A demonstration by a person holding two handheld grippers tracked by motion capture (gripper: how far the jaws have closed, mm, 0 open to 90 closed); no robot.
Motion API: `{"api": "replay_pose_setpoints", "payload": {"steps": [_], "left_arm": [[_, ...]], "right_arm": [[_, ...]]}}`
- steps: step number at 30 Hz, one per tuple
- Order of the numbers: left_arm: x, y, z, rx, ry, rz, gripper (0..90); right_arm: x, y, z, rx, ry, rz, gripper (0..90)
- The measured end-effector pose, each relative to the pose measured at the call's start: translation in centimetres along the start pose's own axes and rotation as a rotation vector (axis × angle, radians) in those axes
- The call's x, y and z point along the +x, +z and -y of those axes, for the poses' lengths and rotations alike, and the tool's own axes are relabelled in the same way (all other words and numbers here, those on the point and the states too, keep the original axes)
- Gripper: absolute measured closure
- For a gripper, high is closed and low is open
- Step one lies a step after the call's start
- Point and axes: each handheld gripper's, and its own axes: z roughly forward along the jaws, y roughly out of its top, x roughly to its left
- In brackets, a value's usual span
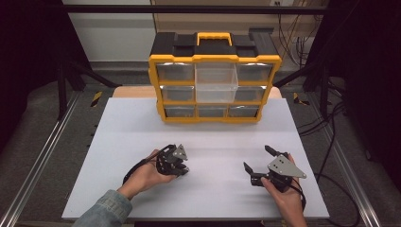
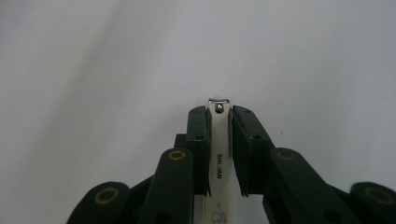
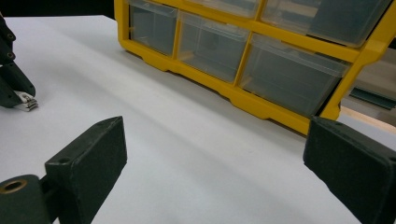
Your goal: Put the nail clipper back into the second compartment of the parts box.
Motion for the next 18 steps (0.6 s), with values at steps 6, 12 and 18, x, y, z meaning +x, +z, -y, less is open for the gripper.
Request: {"api": "replay_pose_setpoints", "payload": {"steps": [6,12,18], "left_arm": [[0.5,-1.4,0.0,-0.068,-0.016,-0.04,76.7],[1.2,-3.4,-0.7,-0.14,-0.033,-0.078,76.7],[1.3,-4.7,-1.6,-0.189,-0.027,-0.107,76.8]], "right_arm": [[0.1,0.1,0.1,0.002,0.012,-0.007,6.4],[0.3,0.3,0.2,0.001,0.016,-0.021,6.5],[0.1,0.2,0.2,0.0,0.021,-0.018,6.5]]}}
